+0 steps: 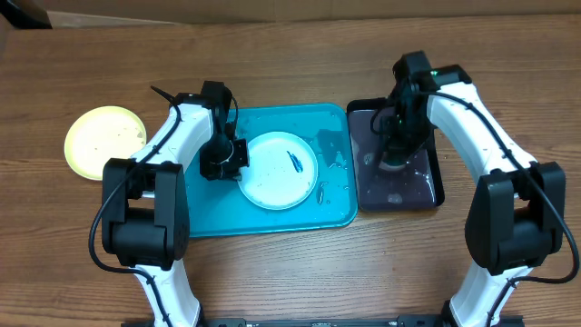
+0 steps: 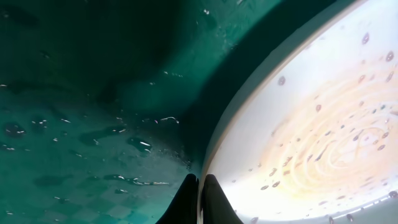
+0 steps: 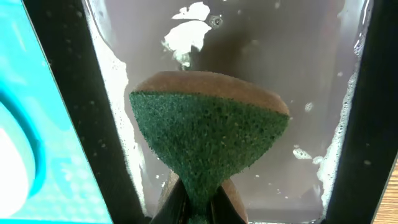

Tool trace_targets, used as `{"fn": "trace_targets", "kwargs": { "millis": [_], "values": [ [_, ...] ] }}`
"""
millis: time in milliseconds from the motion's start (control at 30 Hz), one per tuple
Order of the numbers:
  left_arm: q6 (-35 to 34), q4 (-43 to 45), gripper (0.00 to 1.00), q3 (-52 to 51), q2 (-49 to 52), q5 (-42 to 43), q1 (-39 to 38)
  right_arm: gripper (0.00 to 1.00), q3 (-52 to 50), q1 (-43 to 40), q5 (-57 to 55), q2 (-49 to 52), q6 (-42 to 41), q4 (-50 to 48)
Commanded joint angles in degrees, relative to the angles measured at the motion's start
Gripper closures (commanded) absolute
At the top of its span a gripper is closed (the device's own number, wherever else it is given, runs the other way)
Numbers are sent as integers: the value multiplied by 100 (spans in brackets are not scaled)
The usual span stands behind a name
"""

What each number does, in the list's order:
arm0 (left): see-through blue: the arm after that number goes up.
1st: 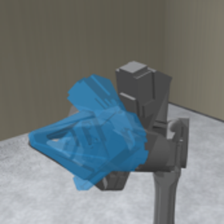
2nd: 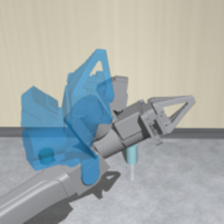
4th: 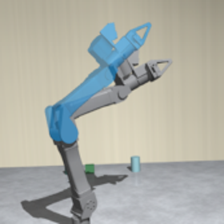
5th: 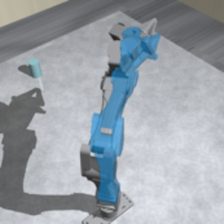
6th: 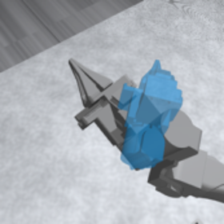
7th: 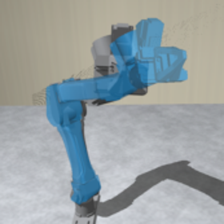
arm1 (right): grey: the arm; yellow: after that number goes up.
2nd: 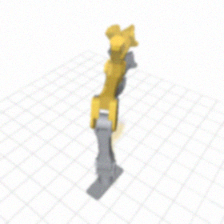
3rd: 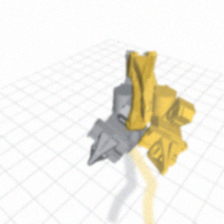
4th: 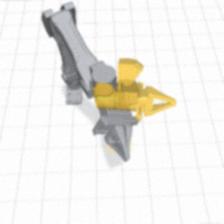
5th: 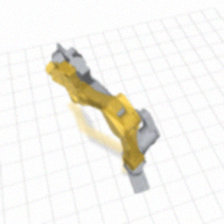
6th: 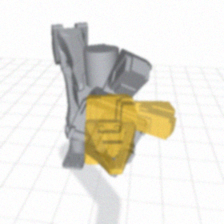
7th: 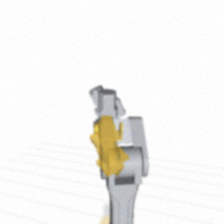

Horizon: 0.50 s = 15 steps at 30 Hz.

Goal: Clean dirty plates on tray and stack at the side
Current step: 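Rub the green sponge in the black tray water with right gripper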

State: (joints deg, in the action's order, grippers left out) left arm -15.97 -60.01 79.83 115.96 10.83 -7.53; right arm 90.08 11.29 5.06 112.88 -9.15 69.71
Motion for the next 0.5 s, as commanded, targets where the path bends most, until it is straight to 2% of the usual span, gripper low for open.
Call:
{"fn": "trace_targets", "kwargs": {
  "millis": [0, 267, 467],
  "values": [
    [13, -17, 96, -83, 0, 149, -39, 96, -39, -11, -55, -116, 37, -11],
    [13, -50, 96, -83, 0, 271, -39, 96, -472, -11, -162, -101, 258, -404],
    [13, -105, 96, -83, 0, 273, -42, 96, 168, -15, -157, -131, 341, 273]
  ]
}}
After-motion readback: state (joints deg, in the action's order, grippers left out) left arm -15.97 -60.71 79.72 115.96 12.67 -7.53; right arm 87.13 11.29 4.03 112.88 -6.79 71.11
